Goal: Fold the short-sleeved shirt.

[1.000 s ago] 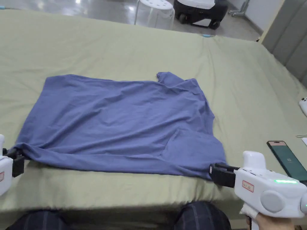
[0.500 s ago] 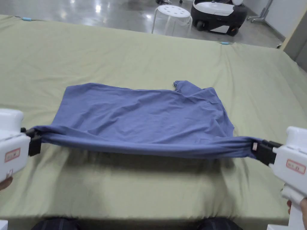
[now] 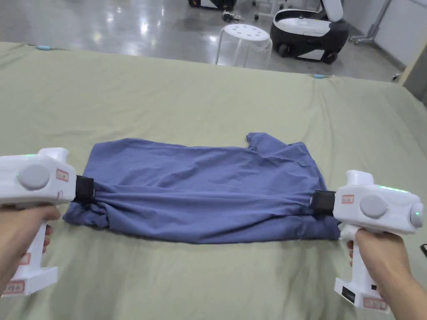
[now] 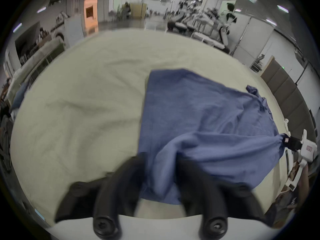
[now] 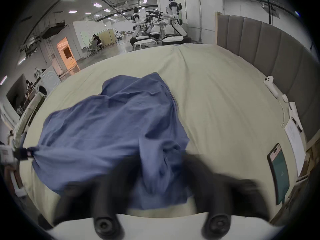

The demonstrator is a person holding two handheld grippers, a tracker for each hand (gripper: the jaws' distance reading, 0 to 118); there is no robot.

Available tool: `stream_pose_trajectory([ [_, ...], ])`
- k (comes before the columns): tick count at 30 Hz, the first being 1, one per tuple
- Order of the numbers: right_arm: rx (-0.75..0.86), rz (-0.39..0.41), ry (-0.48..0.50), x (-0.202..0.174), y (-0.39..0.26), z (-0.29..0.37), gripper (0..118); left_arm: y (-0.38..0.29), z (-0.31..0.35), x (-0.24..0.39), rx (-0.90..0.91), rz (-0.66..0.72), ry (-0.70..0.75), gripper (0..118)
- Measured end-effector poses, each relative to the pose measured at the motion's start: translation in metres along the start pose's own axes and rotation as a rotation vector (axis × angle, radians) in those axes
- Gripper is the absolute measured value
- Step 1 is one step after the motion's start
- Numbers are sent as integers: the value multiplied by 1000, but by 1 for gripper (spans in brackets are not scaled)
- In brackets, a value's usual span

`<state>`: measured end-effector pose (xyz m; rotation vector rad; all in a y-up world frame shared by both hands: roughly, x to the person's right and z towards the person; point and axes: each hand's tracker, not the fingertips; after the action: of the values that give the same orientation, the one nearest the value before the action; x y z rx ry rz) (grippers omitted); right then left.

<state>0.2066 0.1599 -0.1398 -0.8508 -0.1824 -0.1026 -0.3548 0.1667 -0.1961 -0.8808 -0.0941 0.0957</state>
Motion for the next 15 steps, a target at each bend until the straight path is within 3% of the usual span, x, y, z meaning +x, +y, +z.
stream_pose_trajectory([
  [1,59,66,-26,-5,-8,14,111,-6,15,3,69,-25,32,68],
  [2,230,106,-23,-5,-13,30,117,-17,36,7,188,-60,65,81],
  [4,322,86,15,-19,-29,69,110,-43,75,17,414,-95,76,81],
  [6,467,17,154,-29,-52,97,116,-73,108,38,603,-130,10,81],
  [9,595,14,162,-59,-88,127,116,-105,130,67,600,-158,86,80],
  [10,628,16,189,-68,-98,134,107,-114,133,71,597,-151,71,75],
  [11,637,19,207,-76,-106,138,86,-123,134,74,581,-144,46,50],
  [12,611,28,195,-83,-109,139,46,-128,134,78,546,-158,25,7],
  [13,581,67,206,-89,-110,137,0,-127,125,76,531,-161,42,4],
  [15,557,88,226,-95,-116,132,0,-130,129,58,491,-176,19,4],
])
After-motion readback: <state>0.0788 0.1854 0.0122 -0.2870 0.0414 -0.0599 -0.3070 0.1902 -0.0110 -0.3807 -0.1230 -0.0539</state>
